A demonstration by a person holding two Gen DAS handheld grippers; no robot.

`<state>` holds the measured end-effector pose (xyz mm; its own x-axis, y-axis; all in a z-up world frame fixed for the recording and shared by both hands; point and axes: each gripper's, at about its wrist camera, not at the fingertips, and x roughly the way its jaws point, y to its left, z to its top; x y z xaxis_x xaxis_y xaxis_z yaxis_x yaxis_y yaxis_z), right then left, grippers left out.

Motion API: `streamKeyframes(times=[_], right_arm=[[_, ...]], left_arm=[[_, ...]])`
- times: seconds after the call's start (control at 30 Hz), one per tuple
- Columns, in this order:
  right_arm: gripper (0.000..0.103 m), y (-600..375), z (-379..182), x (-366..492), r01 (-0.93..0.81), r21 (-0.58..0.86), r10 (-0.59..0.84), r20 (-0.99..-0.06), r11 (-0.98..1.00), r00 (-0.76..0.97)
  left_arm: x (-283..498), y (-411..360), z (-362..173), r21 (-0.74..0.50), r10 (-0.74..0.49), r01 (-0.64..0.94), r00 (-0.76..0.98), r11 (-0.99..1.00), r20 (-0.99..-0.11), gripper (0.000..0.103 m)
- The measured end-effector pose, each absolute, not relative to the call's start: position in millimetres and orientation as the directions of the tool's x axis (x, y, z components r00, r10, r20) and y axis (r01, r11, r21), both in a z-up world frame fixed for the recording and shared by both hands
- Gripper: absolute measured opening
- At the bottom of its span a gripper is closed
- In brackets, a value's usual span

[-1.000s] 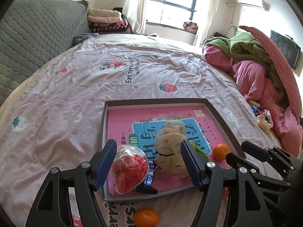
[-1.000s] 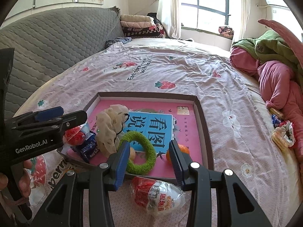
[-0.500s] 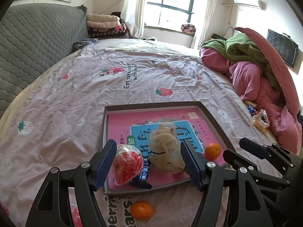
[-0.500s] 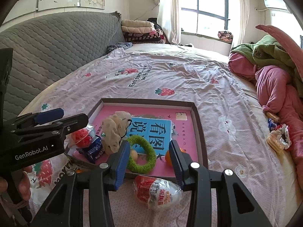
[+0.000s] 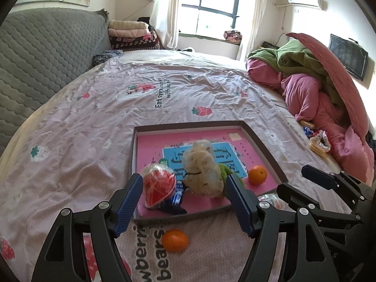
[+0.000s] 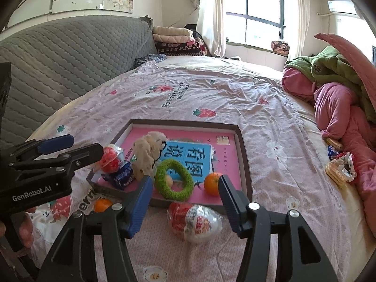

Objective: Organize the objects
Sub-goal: 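Withdraw both grippers from the tray toward the loose orange and white ball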

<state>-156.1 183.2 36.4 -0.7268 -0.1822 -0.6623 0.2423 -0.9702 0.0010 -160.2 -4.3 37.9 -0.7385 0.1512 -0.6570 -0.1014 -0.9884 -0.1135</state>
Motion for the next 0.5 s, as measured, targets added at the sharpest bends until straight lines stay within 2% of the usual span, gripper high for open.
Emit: streamKeyframes(times=[0.5], right_arm=[[0.061,183,5,-137,0.278,0.003,-0.195,-0.721,-0.96,-0.665]], left_arm=[[-129,-17,5,-0.1,0.127,-0.079,-0.697,-0.992,-0.706,0.074]])
